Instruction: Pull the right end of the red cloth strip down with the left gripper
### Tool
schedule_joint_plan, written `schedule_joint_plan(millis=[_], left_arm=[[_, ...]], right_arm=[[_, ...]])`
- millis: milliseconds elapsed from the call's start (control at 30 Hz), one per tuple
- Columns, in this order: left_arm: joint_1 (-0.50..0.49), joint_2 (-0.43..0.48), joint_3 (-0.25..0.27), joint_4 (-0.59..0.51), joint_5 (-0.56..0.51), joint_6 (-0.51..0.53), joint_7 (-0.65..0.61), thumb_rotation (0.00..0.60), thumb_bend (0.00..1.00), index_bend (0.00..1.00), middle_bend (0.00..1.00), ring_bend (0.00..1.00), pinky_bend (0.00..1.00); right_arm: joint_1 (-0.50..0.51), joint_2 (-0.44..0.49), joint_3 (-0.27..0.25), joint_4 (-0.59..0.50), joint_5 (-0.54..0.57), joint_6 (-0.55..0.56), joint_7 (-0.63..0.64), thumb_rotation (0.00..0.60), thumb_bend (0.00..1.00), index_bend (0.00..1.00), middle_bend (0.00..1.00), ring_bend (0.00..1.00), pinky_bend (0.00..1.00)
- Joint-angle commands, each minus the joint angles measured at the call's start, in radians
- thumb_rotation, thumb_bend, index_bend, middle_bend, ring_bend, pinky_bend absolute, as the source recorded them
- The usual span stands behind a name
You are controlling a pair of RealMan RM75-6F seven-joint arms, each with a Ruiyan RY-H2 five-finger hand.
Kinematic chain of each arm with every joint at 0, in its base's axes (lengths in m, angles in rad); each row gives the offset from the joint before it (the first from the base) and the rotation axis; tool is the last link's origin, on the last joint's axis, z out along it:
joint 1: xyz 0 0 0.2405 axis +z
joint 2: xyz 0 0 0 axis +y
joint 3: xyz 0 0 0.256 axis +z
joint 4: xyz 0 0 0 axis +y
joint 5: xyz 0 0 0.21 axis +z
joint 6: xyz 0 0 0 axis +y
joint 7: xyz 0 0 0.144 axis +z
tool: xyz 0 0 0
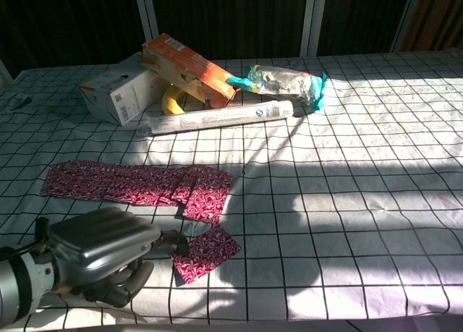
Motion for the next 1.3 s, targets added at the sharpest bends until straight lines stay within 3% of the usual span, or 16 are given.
schedule_joint_plan(millis=[33, 233, 633, 1067, 1300], left_arm=[[0.015, 0.011, -0.007, -0.007, 0.041, 0.013, -0.038, 0.6, 0.9, 0.22, 1.0, 1.0, 1.0], [0.035, 0.016, -0.049, 0.022, 0.107, 0.018, -0.131, 0.6, 0.91, 0.16, 1.0, 1.0, 1.0], [-0.014, -0.041, -0.149, 0.144, -0.039, -0.083, -0.157, 0.6, 0.96, 0.04, 1.0, 1.0, 1.0], [-0.081, -0.084, -0.167, 0.202, -0.185, -0.11, -0.057, 0.6, 1.0, 0.1, 1.0, 1.0, 1.0], [-0.097, -0.09, -0.163, 0.195, -0.198, -0.109, -0.051, 0.6, 1.0, 0.12, 1.0, 1.0, 1.0]], right_arm=[[0.0, -0.001, 0.0, -0.001, -0.001, -0.001, -0.002, 0.6, 0.26, 0.0, 0.0, 0.0, 0.03], [-0.001, -0.001, 0.0, -0.002, -0.002, 0.001, -0.002, 0.6, 0.26, 0.0, 0.0, 0.0, 0.03], [-0.005, 0.005, 0.004, 0.0, 0.001, 0.003, 0.013, 0.6, 0.26, 0.0, 0.0, 0.0, 0.03], [-0.009, 0.008, 0.008, 0.001, 0.007, 0.006, 0.02, 0.6, 0.26, 0.0, 0.0, 0.0, 0.03], [-0.012, 0.01, 0.011, 0.004, 0.012, 0.008, 0.027, 0.6, 0.26, 0.0, 0.0, 0.0, 0.03]])
